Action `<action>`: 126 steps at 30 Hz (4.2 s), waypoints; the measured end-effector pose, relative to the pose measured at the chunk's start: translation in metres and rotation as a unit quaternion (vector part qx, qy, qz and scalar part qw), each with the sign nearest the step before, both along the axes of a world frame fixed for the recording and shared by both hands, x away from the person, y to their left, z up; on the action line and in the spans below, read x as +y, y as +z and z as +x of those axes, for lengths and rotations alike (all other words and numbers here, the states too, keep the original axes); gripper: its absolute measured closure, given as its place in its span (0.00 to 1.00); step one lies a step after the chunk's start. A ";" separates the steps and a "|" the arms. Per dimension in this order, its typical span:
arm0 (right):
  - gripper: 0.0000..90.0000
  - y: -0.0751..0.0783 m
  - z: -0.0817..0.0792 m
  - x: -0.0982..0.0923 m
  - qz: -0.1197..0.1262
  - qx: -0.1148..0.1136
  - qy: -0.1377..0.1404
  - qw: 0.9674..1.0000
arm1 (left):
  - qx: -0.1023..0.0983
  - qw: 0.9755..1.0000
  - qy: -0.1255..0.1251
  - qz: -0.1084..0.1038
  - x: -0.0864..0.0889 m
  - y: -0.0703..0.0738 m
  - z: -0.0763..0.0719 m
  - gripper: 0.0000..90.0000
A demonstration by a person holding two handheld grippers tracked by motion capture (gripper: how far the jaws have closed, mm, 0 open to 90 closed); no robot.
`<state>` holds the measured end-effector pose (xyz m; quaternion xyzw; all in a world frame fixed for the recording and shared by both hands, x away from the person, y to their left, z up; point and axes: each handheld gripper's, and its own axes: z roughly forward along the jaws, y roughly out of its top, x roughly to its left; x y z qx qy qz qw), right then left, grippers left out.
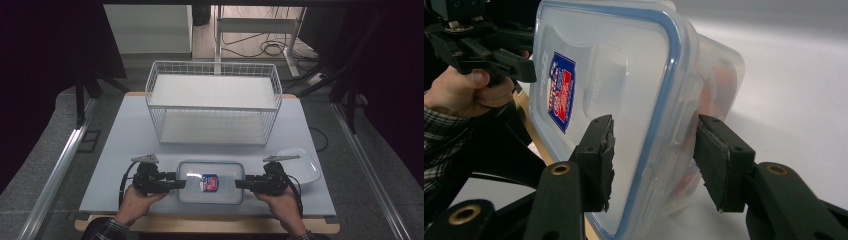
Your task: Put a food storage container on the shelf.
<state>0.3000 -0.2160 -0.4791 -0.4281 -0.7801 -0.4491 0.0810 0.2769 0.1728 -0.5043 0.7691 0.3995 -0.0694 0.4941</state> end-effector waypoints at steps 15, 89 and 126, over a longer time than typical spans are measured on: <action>0.58 0.000 -0.005 0.000 0.000 0.005 -0.016 1.000 | 0.035 0.999 0.001 -0.026 0.002 -0.005 0.006 0.51; 0.58 0.154 0.087 0.008 0.059 -0.147 -0.037 0.987 | -0.086 0.994 0.035 -0.049 0.014 0.161 0.094 0.59; 0.57 0.181 0.163 0.016 0.073 -0.152 -0.077 0.983 | -0.100 0.991 0.059 -0.064 0.019 0.181 0.171 0.57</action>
